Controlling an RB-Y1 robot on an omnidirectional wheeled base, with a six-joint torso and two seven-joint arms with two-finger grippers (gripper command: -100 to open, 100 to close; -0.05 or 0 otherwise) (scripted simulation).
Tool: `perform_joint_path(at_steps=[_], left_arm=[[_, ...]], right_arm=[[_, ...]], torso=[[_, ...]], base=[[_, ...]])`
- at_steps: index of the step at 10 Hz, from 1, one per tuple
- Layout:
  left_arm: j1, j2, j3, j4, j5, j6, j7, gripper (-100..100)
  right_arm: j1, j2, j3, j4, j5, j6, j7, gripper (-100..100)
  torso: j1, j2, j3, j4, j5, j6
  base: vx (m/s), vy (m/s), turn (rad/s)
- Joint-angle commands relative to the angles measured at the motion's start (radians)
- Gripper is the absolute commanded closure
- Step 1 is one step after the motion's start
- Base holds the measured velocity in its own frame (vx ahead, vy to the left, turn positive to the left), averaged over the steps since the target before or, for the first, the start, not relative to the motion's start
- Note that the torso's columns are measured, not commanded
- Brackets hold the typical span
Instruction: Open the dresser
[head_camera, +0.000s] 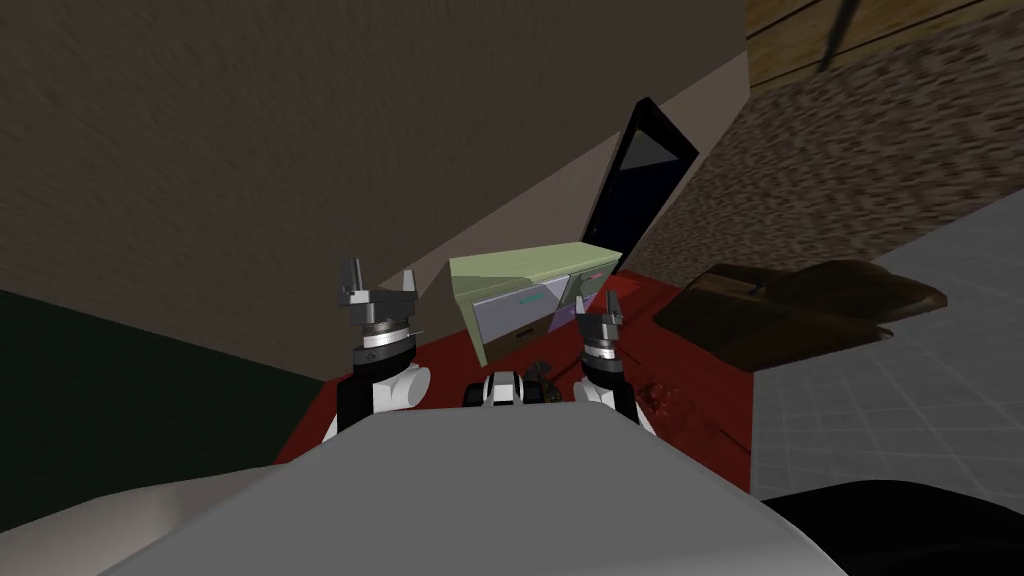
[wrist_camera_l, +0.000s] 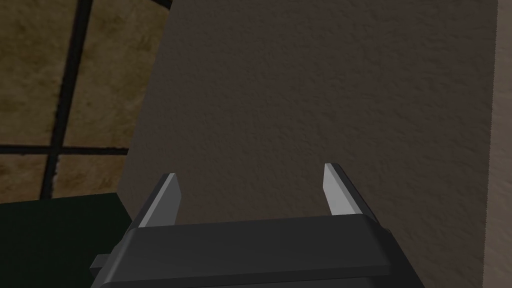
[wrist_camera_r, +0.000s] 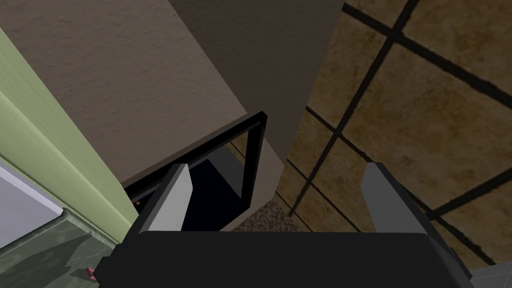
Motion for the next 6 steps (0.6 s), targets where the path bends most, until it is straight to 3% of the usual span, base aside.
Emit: perform_joint_path(at_steps=[1,6], left_arm=[[0.000,0.000,0.000,0.000,0.000,0.000,0.000,0],[0.000,0.000,0.000,0.000,0.000,0.000,0.000,0]], right_arm=[[0.015,-0.006,0.008,0.016,-0.044,-0.004,-0.071,-100],[0.043,-0.014,0.029,0.069,-0.169,-0.008,-0.218,-100]], torso=[[-0.001,0.001,0.000,0.000,0.000,0.000],[0.001,0.002,0.001,0.000,0.000,0.000]], base=[[0.014,-0.081,0.109],[0.005,-0.093,0.154]])
